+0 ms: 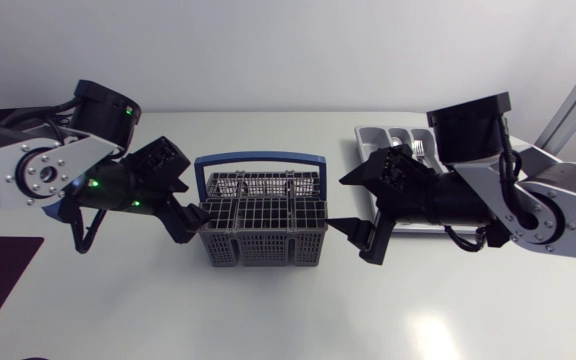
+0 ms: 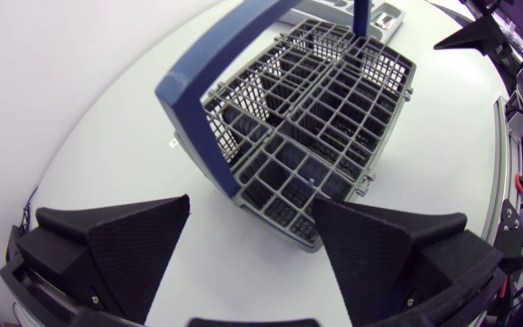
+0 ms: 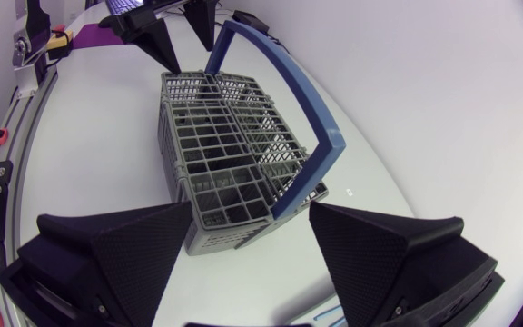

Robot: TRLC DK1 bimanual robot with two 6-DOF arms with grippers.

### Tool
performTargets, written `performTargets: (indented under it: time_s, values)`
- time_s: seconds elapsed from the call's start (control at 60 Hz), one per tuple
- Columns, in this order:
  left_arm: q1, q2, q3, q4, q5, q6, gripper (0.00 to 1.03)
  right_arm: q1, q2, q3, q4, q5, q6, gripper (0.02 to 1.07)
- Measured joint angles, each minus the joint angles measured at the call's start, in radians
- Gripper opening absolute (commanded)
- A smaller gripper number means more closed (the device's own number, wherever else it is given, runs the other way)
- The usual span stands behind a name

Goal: Unload the cutlery basket into the drawer organizer.

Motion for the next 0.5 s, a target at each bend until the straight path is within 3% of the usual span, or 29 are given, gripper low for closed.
performTargets:
  time_s: [0.317,0.5]
  values:
    - [-0.014,-0.114,0.000,-0.054,-0.001,-0.008,0.99,0.000,-0.054,-0.020,-0.021,0.000,0.000,0.95]
    - [0.002,-0.220,0.000,-0.061,0.000,-0.050,0.99,-0.043,-0.146,-0.030,-0.024,0.004,0.008,1.03]
